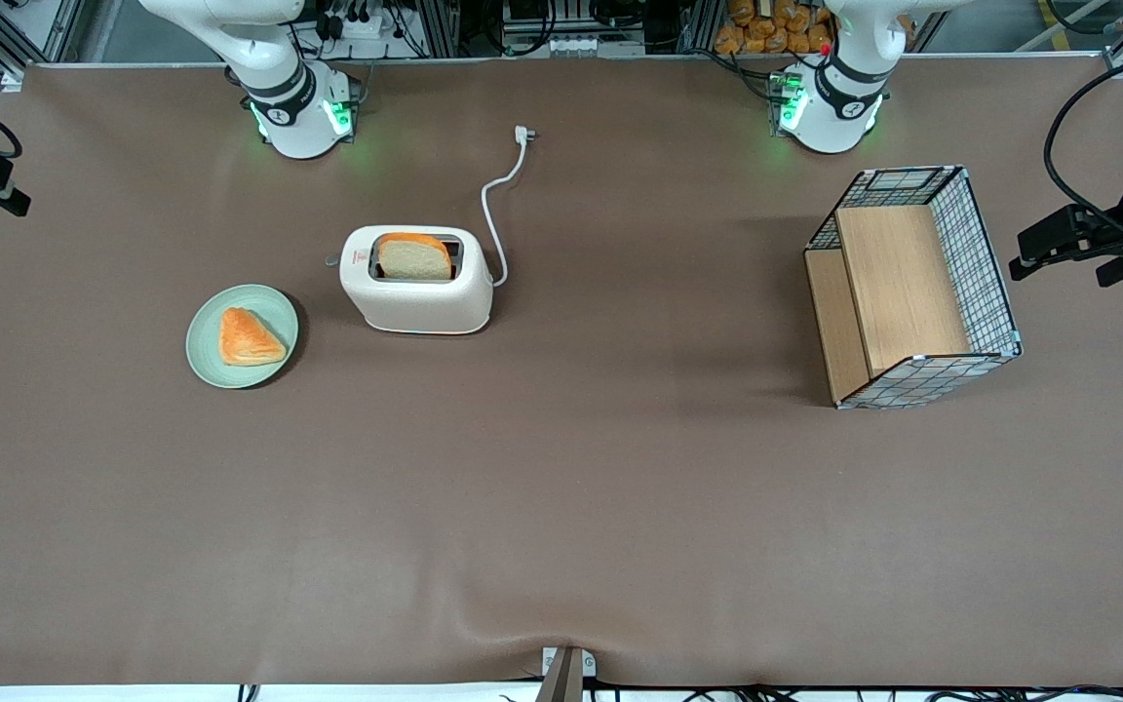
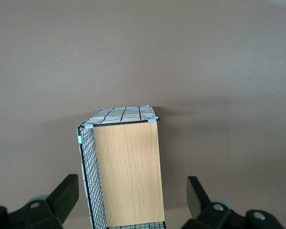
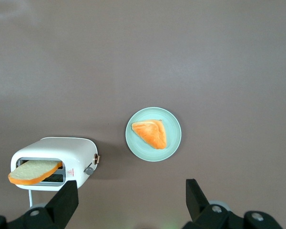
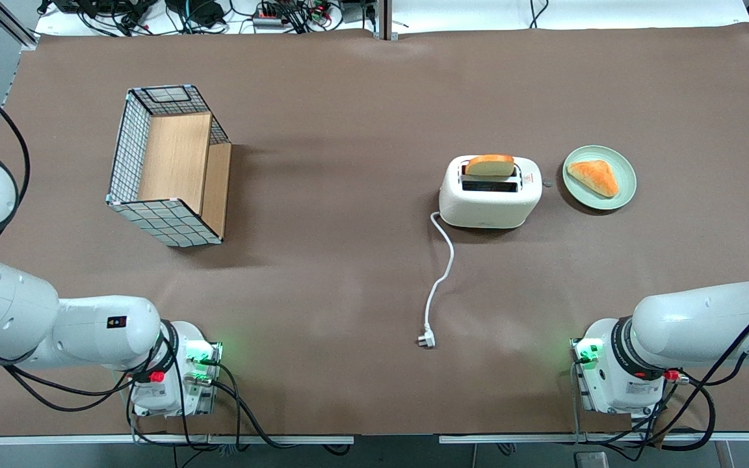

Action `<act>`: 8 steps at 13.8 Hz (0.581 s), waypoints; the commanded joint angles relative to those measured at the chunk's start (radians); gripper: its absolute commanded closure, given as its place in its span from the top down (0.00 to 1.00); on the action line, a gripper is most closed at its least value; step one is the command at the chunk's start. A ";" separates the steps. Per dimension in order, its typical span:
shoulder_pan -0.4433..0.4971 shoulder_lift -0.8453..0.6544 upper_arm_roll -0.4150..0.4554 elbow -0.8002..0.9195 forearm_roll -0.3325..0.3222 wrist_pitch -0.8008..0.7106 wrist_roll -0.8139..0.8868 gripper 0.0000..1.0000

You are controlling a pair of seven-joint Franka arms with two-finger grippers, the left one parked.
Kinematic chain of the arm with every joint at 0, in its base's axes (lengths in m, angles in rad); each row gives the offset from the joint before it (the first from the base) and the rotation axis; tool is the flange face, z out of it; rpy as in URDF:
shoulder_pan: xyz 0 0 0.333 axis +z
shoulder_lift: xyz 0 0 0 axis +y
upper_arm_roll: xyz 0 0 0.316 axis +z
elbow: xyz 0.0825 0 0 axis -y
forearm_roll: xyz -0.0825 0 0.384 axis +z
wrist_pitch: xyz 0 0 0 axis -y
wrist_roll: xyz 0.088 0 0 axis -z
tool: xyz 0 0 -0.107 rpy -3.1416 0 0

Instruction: Press toaster button with right arm

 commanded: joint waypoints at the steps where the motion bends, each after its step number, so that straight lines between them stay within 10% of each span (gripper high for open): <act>1: -0.005 -0.021 0.010 -0.024 -0.034 0.019 0.006 1.00; 8: -0.007 -0.015 0.013 -0.009 -0.051 0.015 0.011 1.00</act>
